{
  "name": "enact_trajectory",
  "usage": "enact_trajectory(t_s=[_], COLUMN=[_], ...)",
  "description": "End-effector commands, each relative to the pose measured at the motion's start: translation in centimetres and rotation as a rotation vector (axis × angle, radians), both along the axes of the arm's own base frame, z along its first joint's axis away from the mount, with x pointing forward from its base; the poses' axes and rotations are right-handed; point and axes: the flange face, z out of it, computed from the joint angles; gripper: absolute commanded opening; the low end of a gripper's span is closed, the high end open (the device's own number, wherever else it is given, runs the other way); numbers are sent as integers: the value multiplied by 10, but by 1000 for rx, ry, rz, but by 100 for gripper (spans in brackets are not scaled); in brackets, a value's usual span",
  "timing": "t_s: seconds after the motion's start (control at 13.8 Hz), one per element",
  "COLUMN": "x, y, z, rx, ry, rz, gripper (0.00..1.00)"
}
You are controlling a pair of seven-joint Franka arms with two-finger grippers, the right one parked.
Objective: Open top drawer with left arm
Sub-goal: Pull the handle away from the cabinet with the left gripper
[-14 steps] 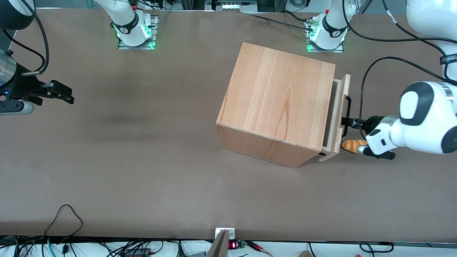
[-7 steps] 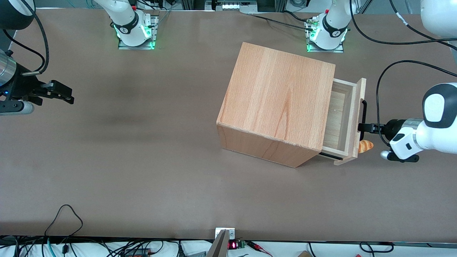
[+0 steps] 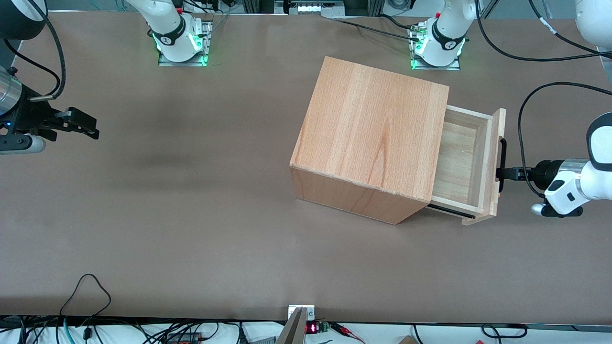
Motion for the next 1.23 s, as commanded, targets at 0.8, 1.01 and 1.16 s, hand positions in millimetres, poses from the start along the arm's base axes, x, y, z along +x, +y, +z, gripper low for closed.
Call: enact_trajectory(t_s=[0.8,1.01,1.16], x=[5,5,4], y=[39,42,50], z=[-2,-4,-6], rx=[-34,-32,-34], ry=[-77,-75,-74], rz=[-171,-168,-156], gripper=[100,100,100])
